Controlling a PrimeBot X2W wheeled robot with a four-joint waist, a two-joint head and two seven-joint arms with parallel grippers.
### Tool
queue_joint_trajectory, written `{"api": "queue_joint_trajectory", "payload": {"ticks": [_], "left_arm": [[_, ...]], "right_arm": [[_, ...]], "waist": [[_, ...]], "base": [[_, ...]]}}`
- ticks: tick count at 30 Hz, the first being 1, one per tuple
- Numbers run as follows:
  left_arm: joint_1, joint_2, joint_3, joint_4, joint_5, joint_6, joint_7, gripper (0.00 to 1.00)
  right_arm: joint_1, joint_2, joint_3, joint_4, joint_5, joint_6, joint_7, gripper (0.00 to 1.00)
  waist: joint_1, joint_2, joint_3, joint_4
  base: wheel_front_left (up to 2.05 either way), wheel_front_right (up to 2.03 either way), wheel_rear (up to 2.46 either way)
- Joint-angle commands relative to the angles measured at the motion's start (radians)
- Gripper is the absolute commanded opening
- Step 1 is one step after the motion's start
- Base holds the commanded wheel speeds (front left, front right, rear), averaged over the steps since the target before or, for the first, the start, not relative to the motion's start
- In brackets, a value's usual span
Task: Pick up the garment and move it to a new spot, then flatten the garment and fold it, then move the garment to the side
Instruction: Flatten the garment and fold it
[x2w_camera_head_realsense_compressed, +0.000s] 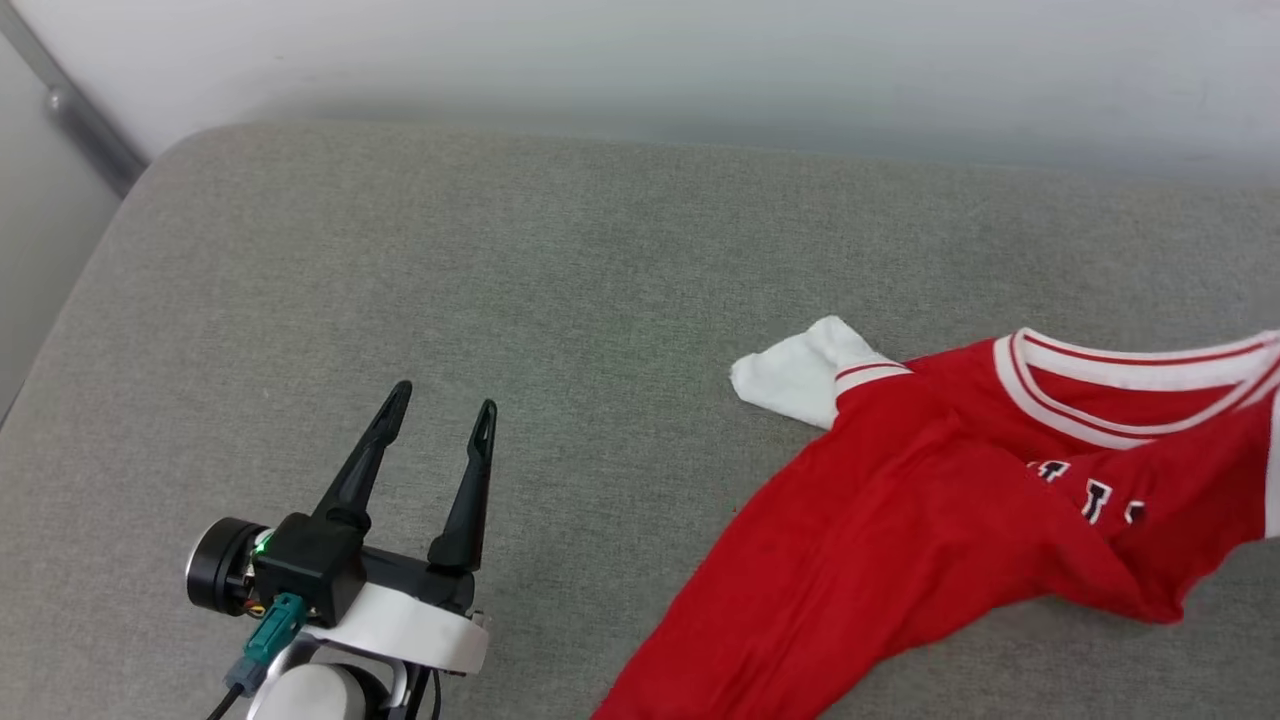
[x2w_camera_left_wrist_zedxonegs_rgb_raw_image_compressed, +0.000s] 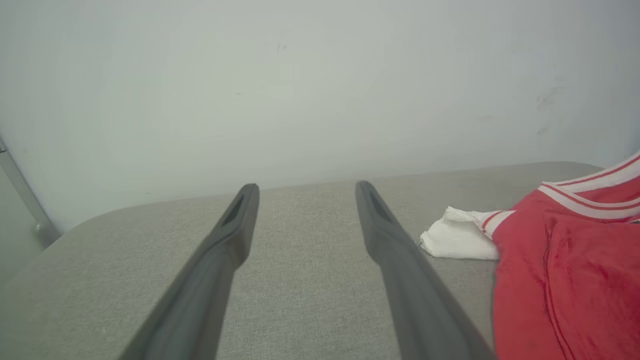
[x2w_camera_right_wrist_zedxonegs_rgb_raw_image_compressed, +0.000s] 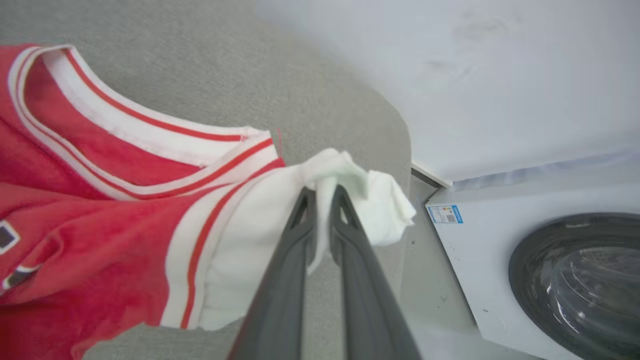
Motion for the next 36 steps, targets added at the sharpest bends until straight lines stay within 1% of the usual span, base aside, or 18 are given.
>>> {"api": "queue_joint_trajectory", "payload": {"ticks": [1,3,6,7,8,11,14,17,19,21,24,26,27,29,31,33,36], "left_arm": [[-0.009,-0.003,0.004,0.001,0.007,-0.005,-0.003,1.0],[-0.014,-0.008,0.009,0.001,0.009,-0.007,-0.003,1.0],[-0.016,-0.011,0.014,0.006,0.018,-0.016,-0.003,1.0],[-0.018,-0.012,0.014,0.008,0.019,-0.019,-0.003,1.0],[-0.02,-0.012,0.016,0.01,0.021,-0.022,-0.003,1.0],[-0.025,-0.014,0.023,0.014,0.027,-0.026,-0.003,1.0],[-0.029,-0.012,0.029,0.011,0.031,-0.031,-0.003,1.0],[-0.038,-0.007,0.033,0.009,0.033,-0.037,-0.003,1.0],[-0.048,-0.007,0.032,0.005,0.031,-0.04,-0.003,1.0],[-0.053,-0.014,0.037,0.003,0.019,-0.046,-0.003,1.0],[-0.058,-0.015,0.037,0.008,0.006,-0.051,-0.003,1.0],[-0.065,-0.007,0.03,0.013,-0.002,-0.057,-0.003,1.0],[-0.076,0.009,0.013,0.021,-0.008,-0.062,0.002,1.0],[-0.102,0.031,-0.012,0.022,-0.018,-0.068,0.024,1.0],[-0.144,0.055,-0.047,0.019,-0.046,-0.073,0.069,1.0],[-0.206,0.091,-0.111,0.01,-0.093,-0.074,0.143,1.0],[-0.344,0.174,-0.243,-0.009,-0.21,-0.074,0.285,1.0]], "right_arm": [[0.031,0.014,-0.029,0.026,-0.016,-0.002,-0.028,0.0],[0.061,0.06,-0.11,0.078,-0.051,-0.001,-0.079,0.0],[0.115,0.131,-0.202,0.152,-0.096,-0.002,-0.129,0.0],[0.121,0.156,-0.224,0.169,-0.106,-0.001,-0.153,0.61],[0.126,0.182,-0.242,0.186,-0.115,-0.001,-0.179,1.0],[0.126,0.247,-0.268,0.208,-0.134,-0.001,-0.262,1.0],[0.093,0.308,-0.268,0.184,-0.116,-0.001,-0.353,1.0],[0.081,0.351,-0.243,0.124,-0.08,-0.001,-0.449,1.0],[0.085,0.368,-0.231,0.072,-0.057,-0.001,-0.529,1.0],[0.099,0.404,-0.239,0.019,-0.029,-0.001,-0.613,1.0],[0.134,0.492,-0.267,-0.059,0.005,-0.001,-0.728,1.0],[0.166,0.555,-0.286,-0.11,0.008,-0.001,-0.789,1.0],[0.196,0.593,-0.299,-0.148,0.007,-0.001,-0.838,1.0],[0.221,0.618,-0.305,-0.168,0.012,-0.001,-0.868,1.0],[0.233,0.629,-0.317,-0.182,0.012,-0.001,-0.883,1.0],[0.234,0.635,-0.324,-0.192,0.012,-0.001,-0.892,1.0],[0.22,0.639,-0.332,-0.204,0.001,-0.001,-0.896,1.0]], "waist": [[-0.0001,-0.0001,0.007,-0.008],[-0.0001,-0.0001,0.013,-0.014],[-0.0001,-0.0001,0.02,-0.025],[-0.0001,-0.0001,0.023,-0.028],[-0.0001,-0.0001,0.025,-0.031],[-0.0001,-0.0001,0.026,-0.042],[-0.0001,-0.0001,0.026,-0.061],[-0.0001,-0.0001,0.025,-0.08],[-0.0001,-0.0001,0.022,-0.089],[-0.0001,-0.0001,0.02,-0.097],[-0.0001,-0.0001,0.017,-0.112],[-0.0001,-0.0001,0.02,-0.125],[-0.0001,-0.0001,0.024,-0.139],[-0.0001,-0.0001,0.033,-0.154],[-0.0001,-0.0001,0.046,-0.169],[-0.0001,-0.0001,0.061,-0.185],[-0.0001,-0.0001,0.093,-0.211]], "base": [[0.0,0.0,0.0],[0.0,0.0,0.0],[0.0,0.0,0.0],[0.0,0.0,0.0],[0.0,0.0,0.0],[0.0,0.0,0.0],[0.0,0.0,0.0],[0.0,0.0,0.0],[0.0,0.0,0.0],[0.0,0.0,0.0],[0.0,0.0,0.0],[0.0,0.0,0.0],[0.0,0.0,0.0],[0.0,0.0,0.0],[0.0,0.0,0.0],[0.0,0.0,0.0],[0.0,0.0,0.0]]}}
